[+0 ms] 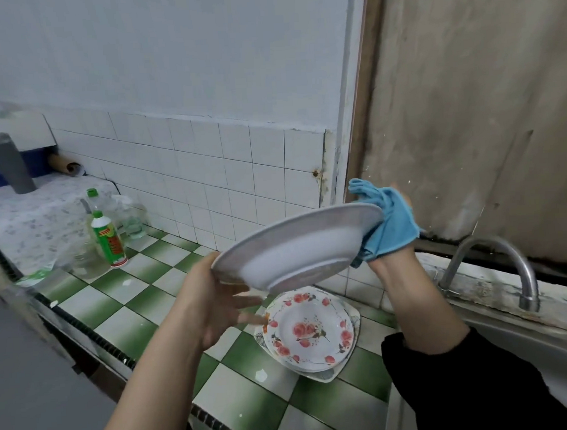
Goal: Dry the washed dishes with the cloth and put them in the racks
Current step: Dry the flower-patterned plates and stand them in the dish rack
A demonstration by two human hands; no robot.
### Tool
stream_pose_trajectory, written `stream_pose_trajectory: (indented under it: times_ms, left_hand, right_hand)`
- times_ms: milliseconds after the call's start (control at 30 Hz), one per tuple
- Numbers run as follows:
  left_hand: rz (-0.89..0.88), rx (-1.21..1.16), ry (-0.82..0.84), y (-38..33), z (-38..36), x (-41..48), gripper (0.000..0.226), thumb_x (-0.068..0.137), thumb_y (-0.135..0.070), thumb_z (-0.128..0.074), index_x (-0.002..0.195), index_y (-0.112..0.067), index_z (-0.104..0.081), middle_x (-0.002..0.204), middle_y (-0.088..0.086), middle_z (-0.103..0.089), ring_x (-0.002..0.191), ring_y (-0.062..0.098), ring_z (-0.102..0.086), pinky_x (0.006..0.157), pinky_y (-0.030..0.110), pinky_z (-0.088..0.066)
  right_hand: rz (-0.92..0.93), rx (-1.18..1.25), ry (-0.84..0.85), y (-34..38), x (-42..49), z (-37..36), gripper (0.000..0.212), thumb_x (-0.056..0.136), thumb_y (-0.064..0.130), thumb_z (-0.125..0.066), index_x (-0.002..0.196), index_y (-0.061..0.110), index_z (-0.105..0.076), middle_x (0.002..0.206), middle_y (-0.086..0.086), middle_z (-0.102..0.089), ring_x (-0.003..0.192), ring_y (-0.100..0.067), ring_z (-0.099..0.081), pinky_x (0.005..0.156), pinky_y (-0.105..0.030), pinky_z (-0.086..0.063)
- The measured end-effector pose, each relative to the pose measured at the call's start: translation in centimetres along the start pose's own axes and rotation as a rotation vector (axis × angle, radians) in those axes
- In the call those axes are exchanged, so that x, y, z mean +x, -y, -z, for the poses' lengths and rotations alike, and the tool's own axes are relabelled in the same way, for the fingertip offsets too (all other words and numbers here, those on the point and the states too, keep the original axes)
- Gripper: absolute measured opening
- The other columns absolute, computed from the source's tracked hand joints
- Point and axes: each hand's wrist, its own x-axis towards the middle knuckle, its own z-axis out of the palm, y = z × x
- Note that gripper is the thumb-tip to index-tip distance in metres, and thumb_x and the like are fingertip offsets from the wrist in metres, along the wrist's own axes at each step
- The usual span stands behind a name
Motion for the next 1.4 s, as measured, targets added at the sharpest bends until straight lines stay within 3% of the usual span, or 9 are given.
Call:
stream_pose_trajectory:
  times_ms: [200,500,600,767,867,1000,1133,1233,1400]
  left_hand:
    - [-0.060,-0.284,0.033,-0.9,0.9,0.3,0.044,0.094,0.004,-0.029,0.134,0.002,-0.046,0.129,0.029,-0.050,0.093,0.046,-0.062,0.045,0.050,-0.055]
    - [-0.262,-0.229,-0.039,-1.9,1.1,1.0,0.052,0.099,0.007,-0.032,0.139,-0.018,-0.051,0.128,0.009,-0.062,0.098,0.023,-0.066,0.072,0.035,-0.059]
    - [-0.295,-0.246,-0.040,-1.3,0.0,1.2,0.049,0.099,0.007,-0.032,0.133,-0.018,-0.056,0.123,0.011,-0.066,0.101,0.026,-0.067,0.084,0.038,-0.057]
    - [-0.359,-0.211,-0.112,0.2,-0.1,1.4,0.043,0.100,0.004,-0.036,0.129,-0.017,-0.060,0.107,0.003,-0.073,0.088,0.018,-0.072,0.075,0.031,-0.060]
    - [-0.380,-0.204,-0.114,0.6,0.4,1.2,0.044,0.100,0.004,-0.037,0.132,-0.018,-0.057,0.087,-0.012,-0.075,0.081,0.012,-0.071,0.079,0.031,-0.057]
    - [-0.447,-0.134,-0.102,0.9,-0.6,0.7,0.042,0.101,0.001,-0.040,0.131,-0.022,-0.058,0.115,-0.006,-0.070,0.101,0.013,-0.068,0.082,0.027,-0.057]
    - [-0.591,-0.045,-0.078,0.8,-1.9,0.3,0.046,0.100,0.005,-0.039,0.132,-0.024,-0.053,0.088,-0.021,-0.073,0.083,-0.006,-0.068,0.068,0.009,-0.052]
    - [-0.640,-0.121,-0.125,-0.1,-0.3,0.5,0.045,0.099,0.003,-0.041,0.126,-0.027,-0.060,0.103,-0.013,-0.073,0.096,0.008,-0.070,0.082,0.023,-0.057]
    - [-0.686,-0.127,-0.115,-0.5,0.8,0.1,0.042,0.099,0.002,-0.040,0.124,-0.027,-0.058,0.091,-0.021,-0.073,0.091,0.002,-0.069,0.084,0.022,-0.055]
  right_hand:
    - [-0.359,-0.553,0.334,2.4,0.3,-0.2,0.024,0.095,0.024,-0.052,0.086,0.004,-0.062,0.076,-0.008,-0.064,0.056,-0.017,-0.062,0.050,-0.026,-0.056]
    - [0.273,-1.667,0.504,-2.5,-1.3,-0.6,0.037,0.102,0.032,-0.045,0.137,0.021,-0.053,0.118,-0.004,-0.064,0.103,-0.024,-0.062,0.082,-0.028,-0.048]
    - [0.183,-1.537,0.724,-5.7,-3.8,-1.2,0.053,0.102,0.029,-0.045,0.152,0.028,-0.027,0.161,-0.004,-0.021,0.150,-0.023,-0.013,0.121,-0.041,-0.014]
    - [0.183,-1.497,1.163,-7.6,-7.9,-0.1,0.063,0.104,0.036,-0.037,0.153,0.041,0.004,0.161,0.017,0.017,0.146,0.000,0.019,0.117,-0.027,0.006]
    - [0.325,-1.729,0.989,-6.9,-4.9,1.7,0.056,0.103,0.044,-0.030,0.151,0.048,-0.001,0.157,0.022,0.024,0.144,-0.006,0.026,0.118,-0.041,0.008]
    - [0.438,-1.613,0.493,-7.1,-1.8,0.5,0.062,0.104,0.024,-0.038,0.154,0.035,-0.003,0.160,0.015,0.023,0.147,-0.012,0.018,0.121,-0.047,-0.014]
    - [0.430,-1.157,0.757,-9.3,-5.8,-2.4,0.067,0.105,0.019,-0.039,0.146,0.055,0.000,0.162,0.020,-0.001,0.150,-0.003,-0.002,0.122,-0.037,-0.014]
    - [0.501,-1.287,1.044,-9.9,-7.6,-0.7,0.064,0.102,0.021,-0.043,0.146,0.051,-0.008,0.159,0.030,-0.003,0.147,0.005,0.000,0.122,-0.038,-0.008]
    - [0.683,-1.654,0.649,-8.8,-1.7,3.1,0.055,0.098,0.037,-0.036,0.149,0.047,-0.016,0.162,0.019,0.007,0.146,-0.002,0.020,0.120,-0.043,0.009]
